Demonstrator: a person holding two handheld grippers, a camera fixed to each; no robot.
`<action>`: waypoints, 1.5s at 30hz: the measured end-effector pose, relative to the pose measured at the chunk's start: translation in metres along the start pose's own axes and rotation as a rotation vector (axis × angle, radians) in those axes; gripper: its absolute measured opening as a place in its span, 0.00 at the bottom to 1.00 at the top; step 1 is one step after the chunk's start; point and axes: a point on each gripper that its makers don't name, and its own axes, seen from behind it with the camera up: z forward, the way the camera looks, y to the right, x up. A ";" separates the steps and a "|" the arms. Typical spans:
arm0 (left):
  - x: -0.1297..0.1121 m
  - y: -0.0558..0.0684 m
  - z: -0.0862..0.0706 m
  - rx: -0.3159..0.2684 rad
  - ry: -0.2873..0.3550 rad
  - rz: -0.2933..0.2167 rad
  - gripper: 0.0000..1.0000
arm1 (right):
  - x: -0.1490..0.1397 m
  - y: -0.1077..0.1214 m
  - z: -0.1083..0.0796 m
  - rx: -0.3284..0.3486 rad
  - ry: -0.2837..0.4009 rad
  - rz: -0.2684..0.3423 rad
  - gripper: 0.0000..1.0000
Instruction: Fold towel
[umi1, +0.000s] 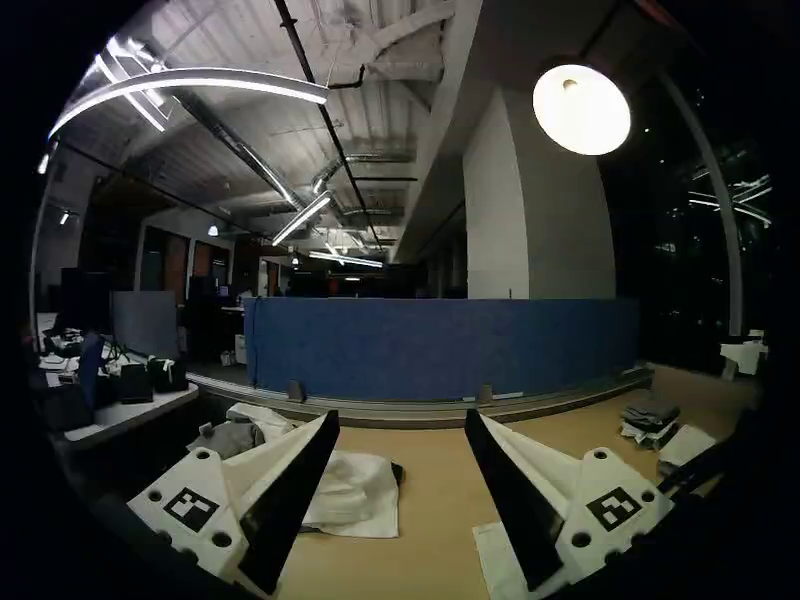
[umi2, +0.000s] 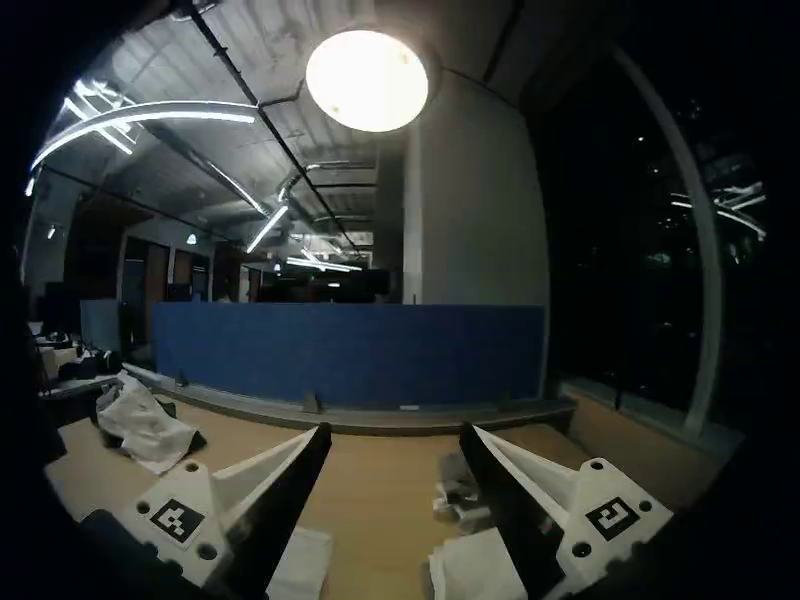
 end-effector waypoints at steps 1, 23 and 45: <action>0.002 0.002 0.000 -0.003 -0.002 -0.002 0.94 | 0.003 0.001 0.000 0.000 0.000 0.004 1.00; -0.012 0.050 -0.012 -0.229 -0.171 0.045 0.94 | -0.012 -0.037 -0.002 0.155 -0.180 -0.040 1.00; -0.106 0.100 -0.067 -0.566 -0.548 0.164 0.94 | -0.122 -0.094 -0.063 0.493 -0.650 -0.227 1.00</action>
